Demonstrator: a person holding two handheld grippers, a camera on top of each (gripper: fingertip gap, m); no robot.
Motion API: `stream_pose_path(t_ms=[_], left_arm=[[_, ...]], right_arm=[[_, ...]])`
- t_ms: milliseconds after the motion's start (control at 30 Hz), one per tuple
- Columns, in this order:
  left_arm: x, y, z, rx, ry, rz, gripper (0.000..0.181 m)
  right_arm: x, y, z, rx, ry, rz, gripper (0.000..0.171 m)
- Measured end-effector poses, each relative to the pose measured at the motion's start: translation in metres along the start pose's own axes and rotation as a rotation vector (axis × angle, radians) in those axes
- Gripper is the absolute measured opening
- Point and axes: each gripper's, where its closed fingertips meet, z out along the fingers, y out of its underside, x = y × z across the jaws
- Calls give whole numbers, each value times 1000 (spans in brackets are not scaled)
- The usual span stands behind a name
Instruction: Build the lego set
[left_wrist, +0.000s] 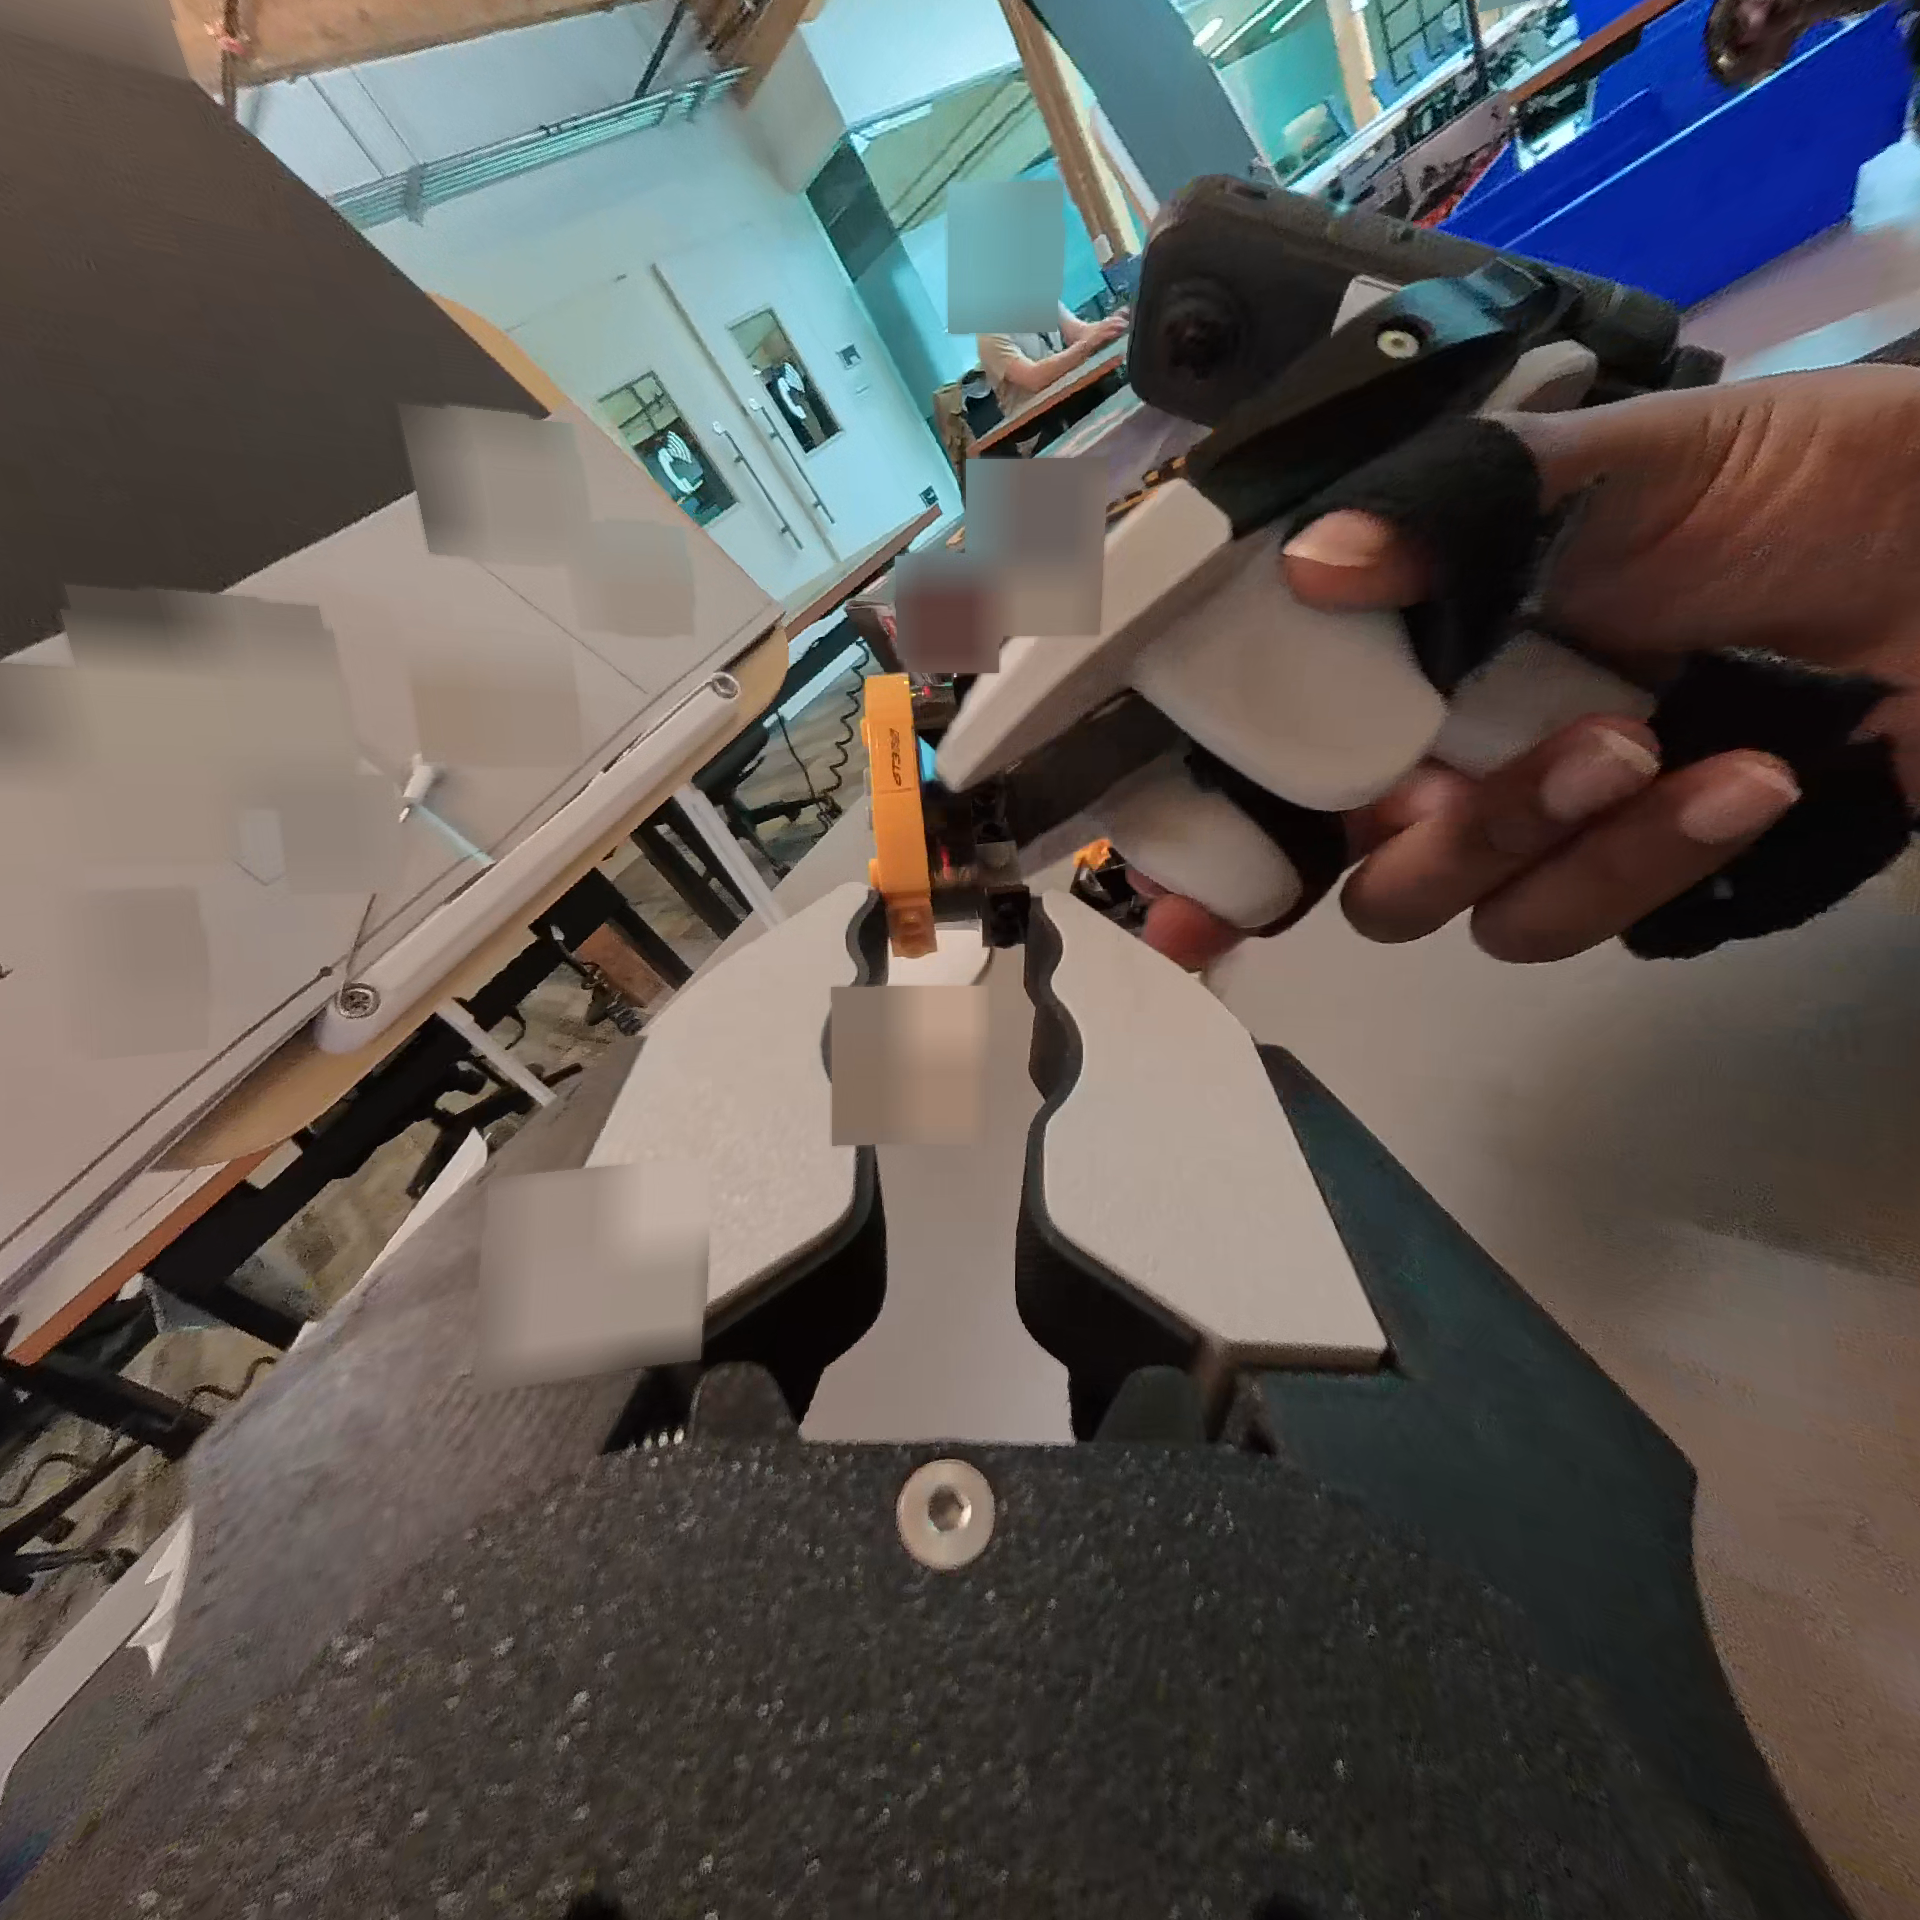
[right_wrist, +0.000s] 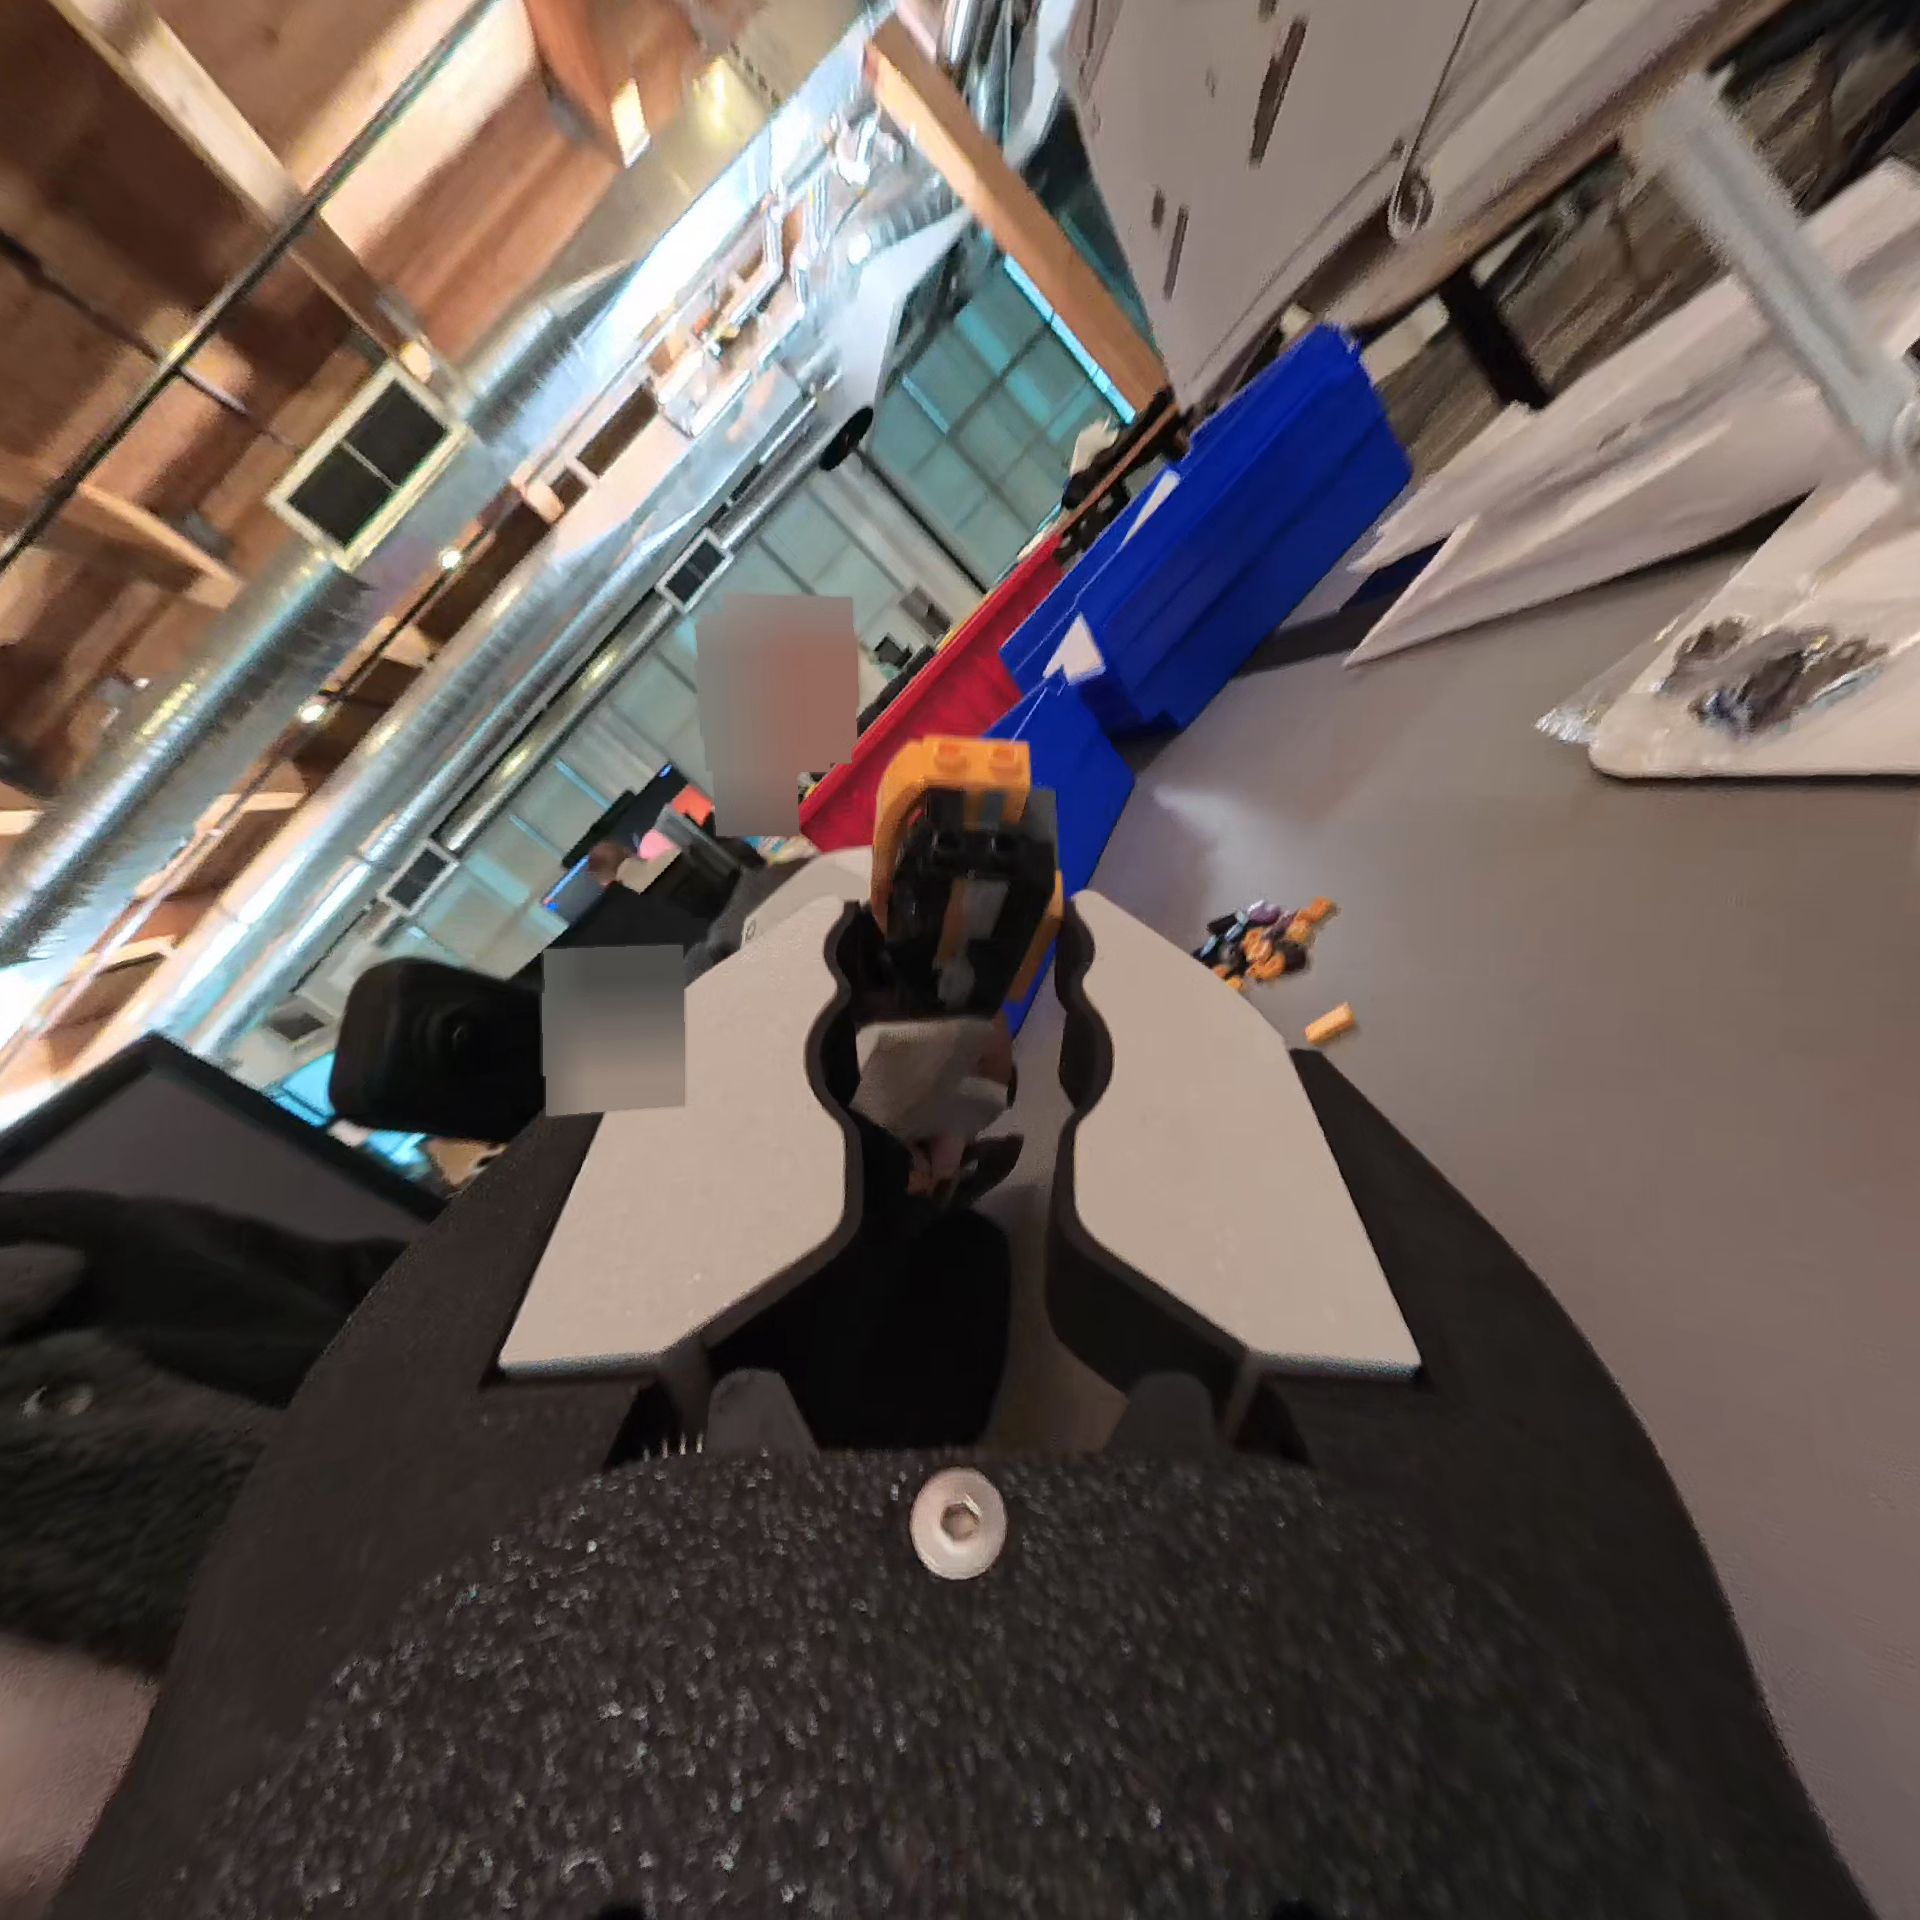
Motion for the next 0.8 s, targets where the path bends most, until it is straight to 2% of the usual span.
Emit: stream_pose_path(t_ms=[267, 300, 333, 367, 433, 533, 600, 700, 800], left_arm=[[4, -5, 1, 3, -20, -13, 26], [8, -4, 1, -2, 1, 2, 22], [20, -5, 1, 13, 53, 42, 4], [30, -8, 2, 34, 77, 91, 0], [35, -17, 2, 65, 59, 145, 4], [34, -20, -2, 95, 124, 62, 4], [28, -24, -8, 152, 165, -37, 4], [8, -19, -8, 185, 245, -392, 16], [3, -15, -6, 217, 419, -797, 48]], right_arm=[[-4, -8, 0, 13, 14, -95, 32], [-4, -9, -2, 10, 27, -121, 24], [-2, -10, -3, 9, 38, -148, 24], [-2, -8, -2, -9, 31, -160, 23], [-5, -3, -2, -37, 8, -188, 20], [-7, -8, -6, -29, 4, -206, 20], [-5, -13, -11, -18, 1, -207, 22], [-11, -11, -16, -66, -50, -295, 23], [-27, 5, -16, -152, -152, -405, 23]])
